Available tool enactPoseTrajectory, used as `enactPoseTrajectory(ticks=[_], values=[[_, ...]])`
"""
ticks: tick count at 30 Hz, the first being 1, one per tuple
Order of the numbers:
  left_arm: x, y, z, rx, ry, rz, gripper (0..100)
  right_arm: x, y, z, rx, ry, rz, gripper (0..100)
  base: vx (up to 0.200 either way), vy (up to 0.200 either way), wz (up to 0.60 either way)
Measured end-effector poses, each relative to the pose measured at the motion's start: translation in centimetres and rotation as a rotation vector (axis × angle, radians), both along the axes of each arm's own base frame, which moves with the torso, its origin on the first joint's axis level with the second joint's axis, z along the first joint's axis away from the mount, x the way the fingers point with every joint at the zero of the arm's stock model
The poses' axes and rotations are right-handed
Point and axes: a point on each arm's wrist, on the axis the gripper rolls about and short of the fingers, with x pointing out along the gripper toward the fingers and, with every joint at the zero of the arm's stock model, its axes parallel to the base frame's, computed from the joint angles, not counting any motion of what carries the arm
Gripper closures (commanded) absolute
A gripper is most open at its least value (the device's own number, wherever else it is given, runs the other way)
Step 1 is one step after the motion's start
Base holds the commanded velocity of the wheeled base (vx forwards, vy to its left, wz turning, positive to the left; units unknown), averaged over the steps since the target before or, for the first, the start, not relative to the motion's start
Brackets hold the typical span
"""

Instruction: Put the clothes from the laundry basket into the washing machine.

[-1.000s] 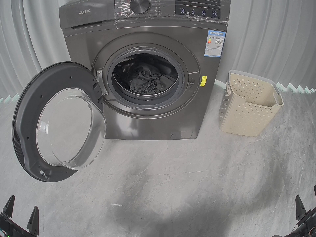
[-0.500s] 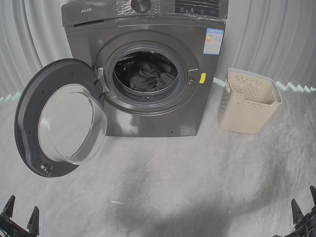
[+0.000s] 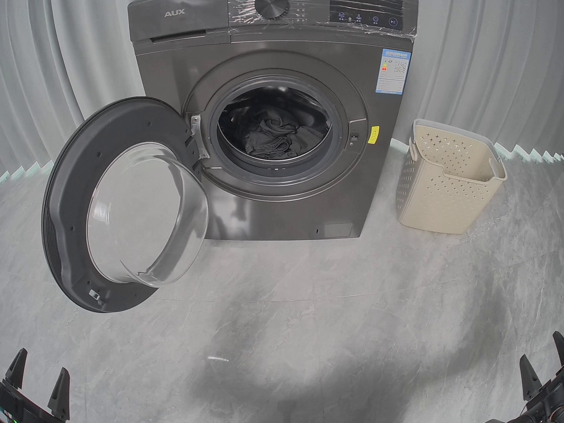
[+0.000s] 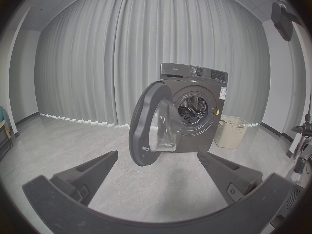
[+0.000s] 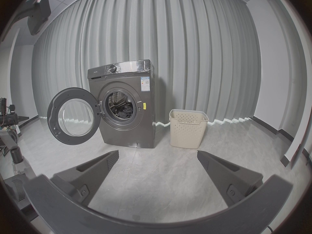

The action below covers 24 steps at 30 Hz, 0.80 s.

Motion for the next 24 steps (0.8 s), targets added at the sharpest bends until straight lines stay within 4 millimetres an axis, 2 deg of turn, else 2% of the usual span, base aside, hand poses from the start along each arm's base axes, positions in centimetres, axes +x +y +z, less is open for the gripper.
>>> enactPoseTrajectory(ticks=[4,24], values=[[0.00,0.00,0.00,0.000,0.000,0.000,0,0.00,0.00,0.00,0.000,0.000,0.000,0,0.000,0.200,0.00],[0.01,0.00,0.01,0.002,0.000,0.000,0,0.00,0.00,0.01,0.000,0.001,0.000,0,0.000,0.000,0.00]])
